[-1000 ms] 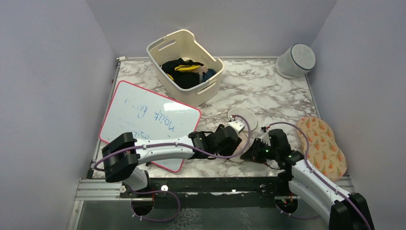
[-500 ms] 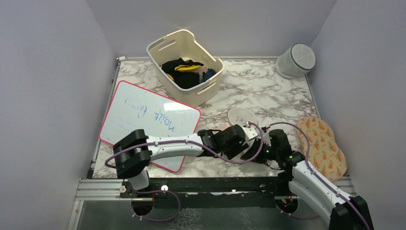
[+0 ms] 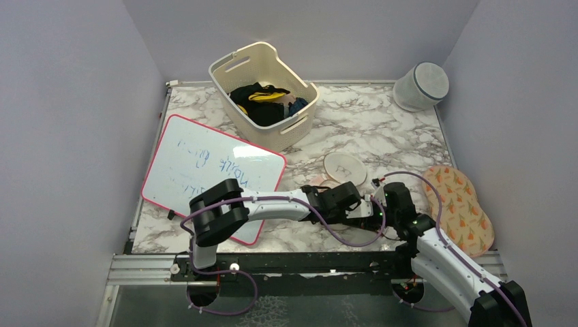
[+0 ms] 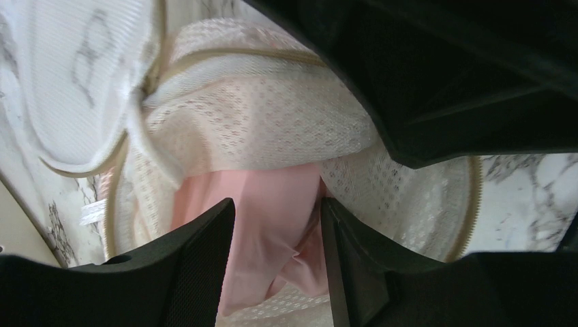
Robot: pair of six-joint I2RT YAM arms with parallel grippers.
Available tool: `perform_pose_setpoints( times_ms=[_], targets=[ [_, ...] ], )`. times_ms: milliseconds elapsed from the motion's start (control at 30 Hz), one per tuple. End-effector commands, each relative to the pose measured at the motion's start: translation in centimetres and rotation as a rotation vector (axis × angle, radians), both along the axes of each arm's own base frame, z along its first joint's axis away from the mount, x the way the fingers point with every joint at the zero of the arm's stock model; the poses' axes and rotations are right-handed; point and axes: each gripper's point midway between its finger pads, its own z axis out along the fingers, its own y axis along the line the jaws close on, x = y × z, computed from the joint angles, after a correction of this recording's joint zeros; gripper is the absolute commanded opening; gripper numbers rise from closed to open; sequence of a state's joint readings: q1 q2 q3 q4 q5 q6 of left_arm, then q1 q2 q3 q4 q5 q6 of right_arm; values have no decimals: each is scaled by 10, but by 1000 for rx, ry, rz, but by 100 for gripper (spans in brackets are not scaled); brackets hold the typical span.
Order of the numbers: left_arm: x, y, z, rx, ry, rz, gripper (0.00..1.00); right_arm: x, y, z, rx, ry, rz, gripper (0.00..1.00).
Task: Unzip the laundry bag and remove the bra
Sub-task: Pick up the bra from the laundry bag.
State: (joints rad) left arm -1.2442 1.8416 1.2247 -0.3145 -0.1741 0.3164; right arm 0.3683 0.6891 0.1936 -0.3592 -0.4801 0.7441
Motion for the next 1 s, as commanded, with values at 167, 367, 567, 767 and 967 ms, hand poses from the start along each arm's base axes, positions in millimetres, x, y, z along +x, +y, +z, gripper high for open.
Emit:
perform_pose_setpoints(
  times_ms=[167, 367, 567, 767, 967],
  targets=[
    [25, 10, 1, 116, -140, 34, 24, 7, 0, 6, -10, -31, -3, 15],
    [20, 16, 15, 74, -130, 79, 10, 8, -2, 5, -24, -34, -7, 15],
    [-7, 13, 42, -44, -58, 50, 0, 16, -6, 12, -43, -65, -40, 15],
    [-30, 19, 52, -84, -16, 4, 0, 33, -9, 37, -44, -155, -93, 15],
    [-36, 23, 49, -90, -1, -1, 0, 46, -11, 60, -45, -211, -133, 15]
  ],
)
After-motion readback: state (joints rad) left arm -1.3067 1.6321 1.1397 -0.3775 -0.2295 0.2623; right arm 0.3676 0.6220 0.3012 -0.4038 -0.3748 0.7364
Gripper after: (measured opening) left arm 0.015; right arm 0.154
